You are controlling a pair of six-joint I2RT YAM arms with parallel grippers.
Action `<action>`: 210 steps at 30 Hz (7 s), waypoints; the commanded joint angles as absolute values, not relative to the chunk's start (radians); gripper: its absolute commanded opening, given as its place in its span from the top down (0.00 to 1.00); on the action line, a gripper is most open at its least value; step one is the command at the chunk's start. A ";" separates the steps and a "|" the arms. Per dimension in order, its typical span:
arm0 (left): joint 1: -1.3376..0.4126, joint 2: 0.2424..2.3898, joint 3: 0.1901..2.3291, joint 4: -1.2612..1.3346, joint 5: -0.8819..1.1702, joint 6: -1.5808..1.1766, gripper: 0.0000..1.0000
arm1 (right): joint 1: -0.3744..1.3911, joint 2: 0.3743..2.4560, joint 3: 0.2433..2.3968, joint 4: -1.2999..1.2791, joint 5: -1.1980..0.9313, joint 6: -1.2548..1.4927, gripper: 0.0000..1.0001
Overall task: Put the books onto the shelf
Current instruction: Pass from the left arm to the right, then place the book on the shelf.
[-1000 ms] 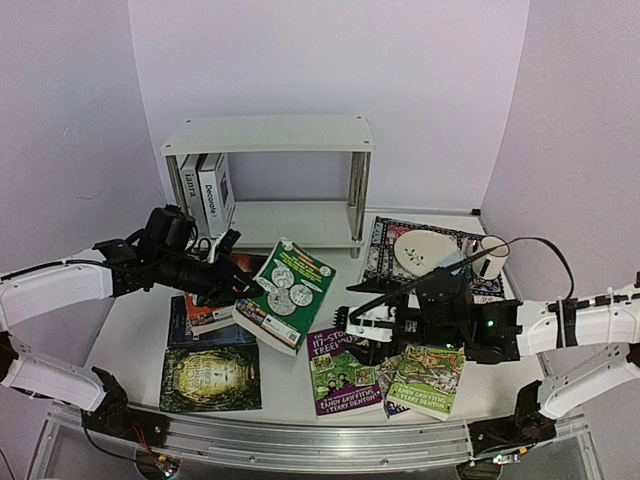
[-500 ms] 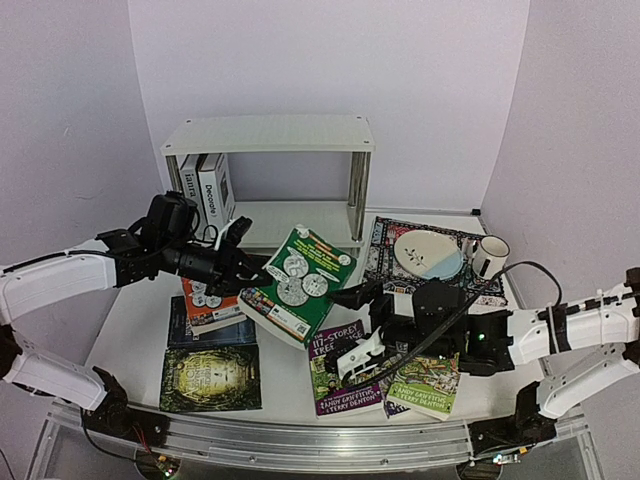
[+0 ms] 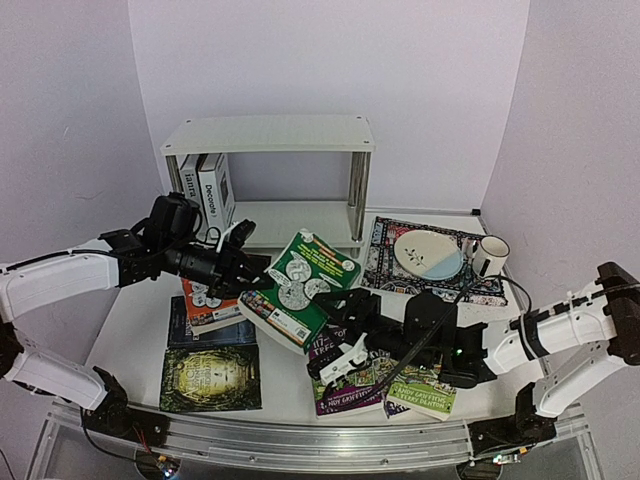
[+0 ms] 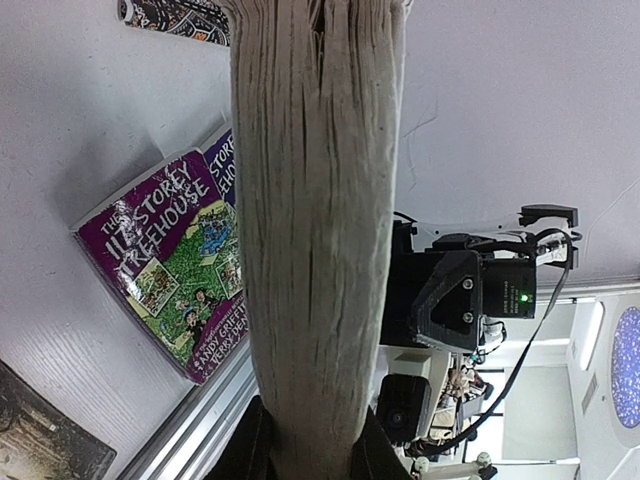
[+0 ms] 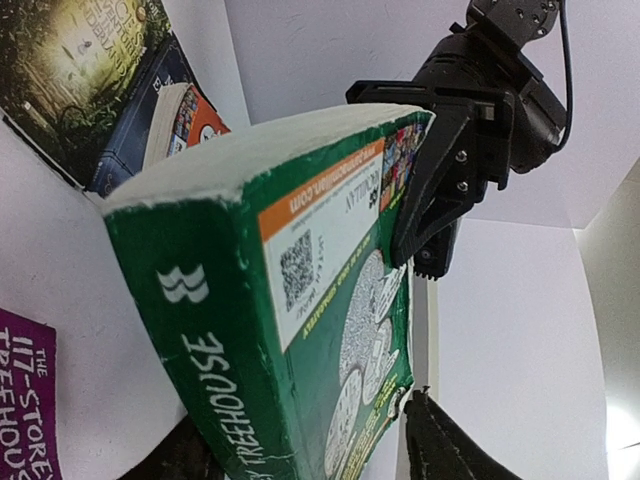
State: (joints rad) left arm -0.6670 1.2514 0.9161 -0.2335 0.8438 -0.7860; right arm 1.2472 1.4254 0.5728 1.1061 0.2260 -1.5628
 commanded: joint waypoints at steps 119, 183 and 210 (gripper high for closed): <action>-0.666 0.547 0.839 -0.617 -0.399 -0.628 0.04 | 1.039 2.238 1.688 0.914 0.761 -1.301 1.00; -0.666 0.805 0.915 -0.610 -0.479 -0.601 0.04 | 0.809 2.791 2.393 0.419 0.730 -1.071 1.00; -0.666 0.765 0.905 -0.611 -0.447 -0.633 0.04 | 0.818 2.645 2.258 0.261 0.621 -0.923 0.02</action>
State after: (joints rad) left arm -0.6666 0.7944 0.8825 -0.6117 -0.4462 -0.6134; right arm 0.8120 2.6959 2.3082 0.3605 0.6579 -0.9705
